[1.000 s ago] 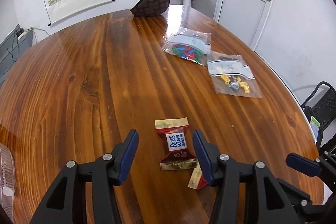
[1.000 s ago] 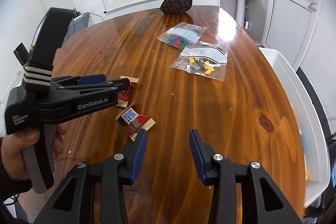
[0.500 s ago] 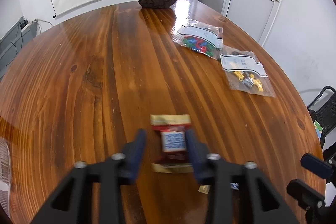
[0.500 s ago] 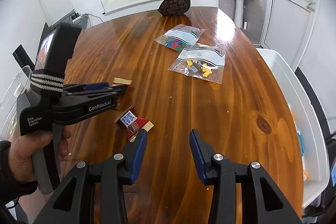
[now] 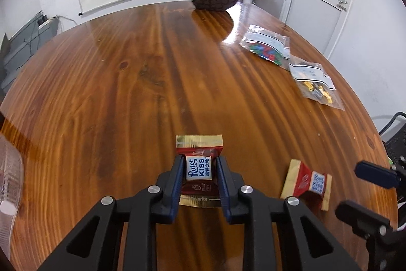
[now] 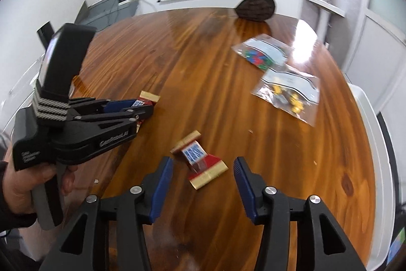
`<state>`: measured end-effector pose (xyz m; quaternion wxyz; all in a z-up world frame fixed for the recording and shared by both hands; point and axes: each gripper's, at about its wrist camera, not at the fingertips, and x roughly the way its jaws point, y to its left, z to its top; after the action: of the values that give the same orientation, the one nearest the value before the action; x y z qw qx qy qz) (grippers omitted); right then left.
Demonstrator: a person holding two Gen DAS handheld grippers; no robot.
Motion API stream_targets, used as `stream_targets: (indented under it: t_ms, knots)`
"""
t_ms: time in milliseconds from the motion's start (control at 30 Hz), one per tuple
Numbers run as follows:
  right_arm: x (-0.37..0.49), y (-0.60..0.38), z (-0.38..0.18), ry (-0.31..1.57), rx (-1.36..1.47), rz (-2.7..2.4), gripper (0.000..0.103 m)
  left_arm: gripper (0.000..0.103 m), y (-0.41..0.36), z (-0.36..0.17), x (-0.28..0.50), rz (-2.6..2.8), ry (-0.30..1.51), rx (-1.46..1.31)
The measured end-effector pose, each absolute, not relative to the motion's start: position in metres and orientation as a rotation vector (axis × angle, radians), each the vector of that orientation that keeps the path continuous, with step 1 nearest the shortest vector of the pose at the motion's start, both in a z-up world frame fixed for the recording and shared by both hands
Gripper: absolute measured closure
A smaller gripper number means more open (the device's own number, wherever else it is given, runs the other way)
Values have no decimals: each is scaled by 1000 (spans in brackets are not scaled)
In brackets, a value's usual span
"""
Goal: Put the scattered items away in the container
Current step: 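Grasp a red chocolate bar with the left gripper, then grasp a second red chocolate bar with the right gripper while left holds its bar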
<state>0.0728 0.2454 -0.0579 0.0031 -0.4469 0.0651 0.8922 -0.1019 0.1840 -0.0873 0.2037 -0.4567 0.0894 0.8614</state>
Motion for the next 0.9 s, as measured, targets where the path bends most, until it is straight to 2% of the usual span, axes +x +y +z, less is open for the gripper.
stream_targets:
  t_ms: [700,833,900]
  knots:
    - [29,229,-86,21,-1559,2823,53,78,134,-83,-84,2511,163,-1283]
    - [25,226,-88,4,-1591,2824,63,78,126,-83,-82,2524,148,-1287]
    - [25,225,-89,-9,-1604,2819,63,78,122,-83,-81,2526,138,-1289]
